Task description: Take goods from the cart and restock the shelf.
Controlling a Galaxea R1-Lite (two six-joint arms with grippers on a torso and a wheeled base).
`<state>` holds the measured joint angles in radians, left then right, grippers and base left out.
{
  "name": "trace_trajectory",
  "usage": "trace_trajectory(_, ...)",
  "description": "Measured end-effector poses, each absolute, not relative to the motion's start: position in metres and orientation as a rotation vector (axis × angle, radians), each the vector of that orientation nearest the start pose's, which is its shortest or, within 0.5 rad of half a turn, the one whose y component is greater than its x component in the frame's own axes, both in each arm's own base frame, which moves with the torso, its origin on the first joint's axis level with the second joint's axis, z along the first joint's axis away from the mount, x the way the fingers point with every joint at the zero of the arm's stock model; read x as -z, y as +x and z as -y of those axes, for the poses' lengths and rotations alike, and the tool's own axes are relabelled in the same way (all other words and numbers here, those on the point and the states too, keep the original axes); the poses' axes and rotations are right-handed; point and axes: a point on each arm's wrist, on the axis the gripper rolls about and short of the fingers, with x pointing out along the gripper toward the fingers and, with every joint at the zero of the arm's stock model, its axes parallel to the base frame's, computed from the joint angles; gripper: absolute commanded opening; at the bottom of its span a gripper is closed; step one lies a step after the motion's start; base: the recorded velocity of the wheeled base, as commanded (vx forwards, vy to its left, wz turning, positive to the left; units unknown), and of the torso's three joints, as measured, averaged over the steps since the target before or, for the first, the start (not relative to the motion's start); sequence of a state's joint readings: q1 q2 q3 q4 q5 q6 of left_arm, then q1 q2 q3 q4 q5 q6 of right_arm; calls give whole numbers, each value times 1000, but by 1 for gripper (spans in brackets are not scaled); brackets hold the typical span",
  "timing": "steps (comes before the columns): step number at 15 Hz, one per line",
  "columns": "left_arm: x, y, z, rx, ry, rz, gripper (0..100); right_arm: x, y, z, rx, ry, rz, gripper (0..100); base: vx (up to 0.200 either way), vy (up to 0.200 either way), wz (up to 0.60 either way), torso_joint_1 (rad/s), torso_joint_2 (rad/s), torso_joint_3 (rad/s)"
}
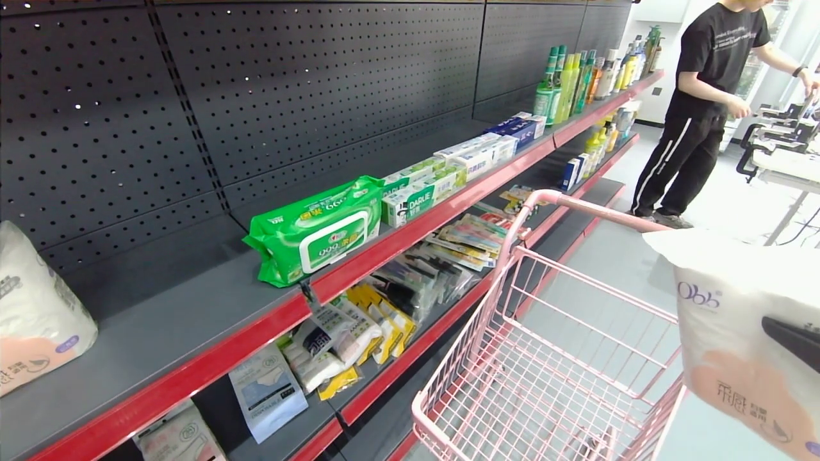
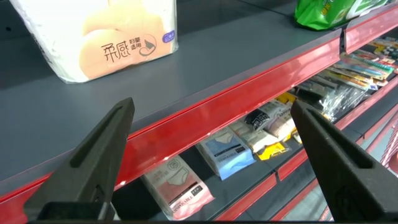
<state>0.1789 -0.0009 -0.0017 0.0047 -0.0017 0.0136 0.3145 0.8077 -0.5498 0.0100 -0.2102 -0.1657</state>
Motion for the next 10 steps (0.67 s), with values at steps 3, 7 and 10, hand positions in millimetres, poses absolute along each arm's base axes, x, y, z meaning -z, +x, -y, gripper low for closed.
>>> trace_trajectory(3,-75,-23,4,-177,14,-4,100,-215,72,-10,-11,-219,-252,0,0,0,0,0,0,0)
trace_trajectory(7,-75,-22,4,-177,13,-4,100,-206,62,-1,99,-206,-256,0,0,0,0,0,0,0)
trace_trajectory(10,-75,-22,4,-177,13,-5,100,-200,54,1,125,-222,-247,0,0,0,0,0,0,0)
